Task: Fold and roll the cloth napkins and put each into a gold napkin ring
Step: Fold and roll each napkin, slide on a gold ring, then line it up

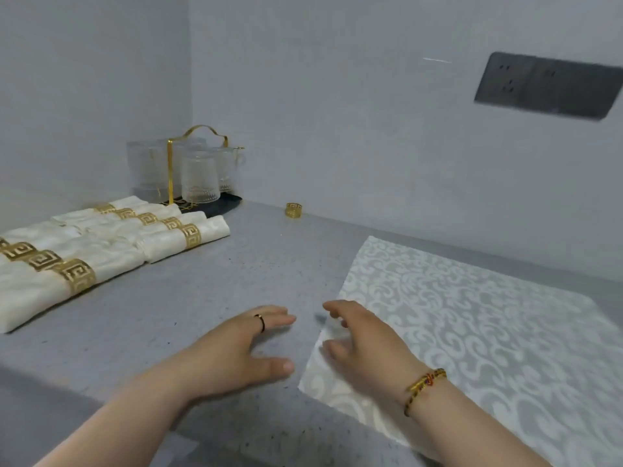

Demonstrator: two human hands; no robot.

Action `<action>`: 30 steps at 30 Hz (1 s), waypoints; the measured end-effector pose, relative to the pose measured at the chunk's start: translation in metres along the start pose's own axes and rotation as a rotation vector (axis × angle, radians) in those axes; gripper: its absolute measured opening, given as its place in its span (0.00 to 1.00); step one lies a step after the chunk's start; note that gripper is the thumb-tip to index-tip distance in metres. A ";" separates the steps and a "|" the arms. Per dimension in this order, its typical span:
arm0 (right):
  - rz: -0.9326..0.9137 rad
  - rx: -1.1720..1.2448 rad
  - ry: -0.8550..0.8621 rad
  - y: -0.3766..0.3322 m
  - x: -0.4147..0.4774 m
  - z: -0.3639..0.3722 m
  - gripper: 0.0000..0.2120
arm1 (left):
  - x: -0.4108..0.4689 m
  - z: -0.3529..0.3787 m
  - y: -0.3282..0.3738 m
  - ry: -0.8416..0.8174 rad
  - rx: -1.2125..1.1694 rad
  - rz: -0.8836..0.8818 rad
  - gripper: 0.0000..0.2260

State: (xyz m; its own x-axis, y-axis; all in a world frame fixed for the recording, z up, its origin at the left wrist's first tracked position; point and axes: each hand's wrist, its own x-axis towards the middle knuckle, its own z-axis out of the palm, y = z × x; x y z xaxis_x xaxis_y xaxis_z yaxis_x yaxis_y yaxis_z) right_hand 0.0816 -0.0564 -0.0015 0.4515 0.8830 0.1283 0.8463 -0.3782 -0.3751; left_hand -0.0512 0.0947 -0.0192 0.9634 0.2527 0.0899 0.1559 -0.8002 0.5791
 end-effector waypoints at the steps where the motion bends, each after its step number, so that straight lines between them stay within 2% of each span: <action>1: 0.040 0.011 -0.008 0.011 -0.012 -0.005 0.25 | 0.005 0.009 0.009 -0.061 -0.007 0.025 0.46; 4: 0.101 0.062 -0.105 0.039 -0.044 -0.018 0.28 | 0.015 0.026 0.024 -0.175 0.051 0.086 0.45; 7: 0.082 0.138 -0.226 0.059 -0.069 -0.025 0.34 | 0.018 0.028 0.026 -0.191 0.053 0.088 0.34; 10: 0.053 0.173 -0.226 0.067 -0.083 -0.023 0.40 | 0.021 0.032 0.030 -0.135 0.053 0.123 0.23; 13: 0.058 0.196 -0.207 0.068 -0.088 -0.026 0.34 | 0.027 0.041 0.036 -0.054 0.133 0.189 0.17; 15: 0.057 0.218 -0.198 0.069 -0.088 -0.029 0.31 | 0.034 0.045 0.039 0.015 0.205 0.218 0.25; 16: 0.051 0.219 -0.194 0.069 -0.088 -0.029 0.32 | 0.037 0.047 0.039 0.026 0.206 0.197 0.22; 18: 0.035 0.197 -0.188 0.065 -0.089 -0.029 0.34 | 0.043 0.049 0.041 0.028 0.108 0.129 0.10; 21: -0.024 0.065 -0.135 0.062 -0.089 -0.027 0.33 | 0.055 0.055 0.046 0.091 0.016 0.089 0.04; 24: -0.052 -0.005 -0.047 0.061 -0.090 -0.029 0.23 | 0.067 0.056 0.049 0.114 0.043 0.083 0.09; 26: -0.037 -0.037 0.014 0.066 -0.095 -0.029 0.19 | 0.070 0.056 0.046 0.146 -0.035 0.044 0.07; 28: -0.037 -0.071 0.053 0.073 -0.103 -0.029 0.17 | 0.067 0.057 0.043 0.177 -0.146 0.013 0.04; 30: -0.056 -0.088 0.077 0.080 -0.111 -0.028 0.21 | 0.065 0.058 0.039 0.190 -0.200 -0.006 0.08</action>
State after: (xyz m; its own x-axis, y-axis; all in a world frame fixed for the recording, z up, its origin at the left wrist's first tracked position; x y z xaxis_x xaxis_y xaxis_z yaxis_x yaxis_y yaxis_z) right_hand 0.1069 -0.1922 -0.0201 0.4203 0.8809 0.2177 0.8908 -0.3550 -0.2836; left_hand 0.0298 0.0487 -0.0377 0.9013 0.3698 0.2256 0.0969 -0.6797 0.7271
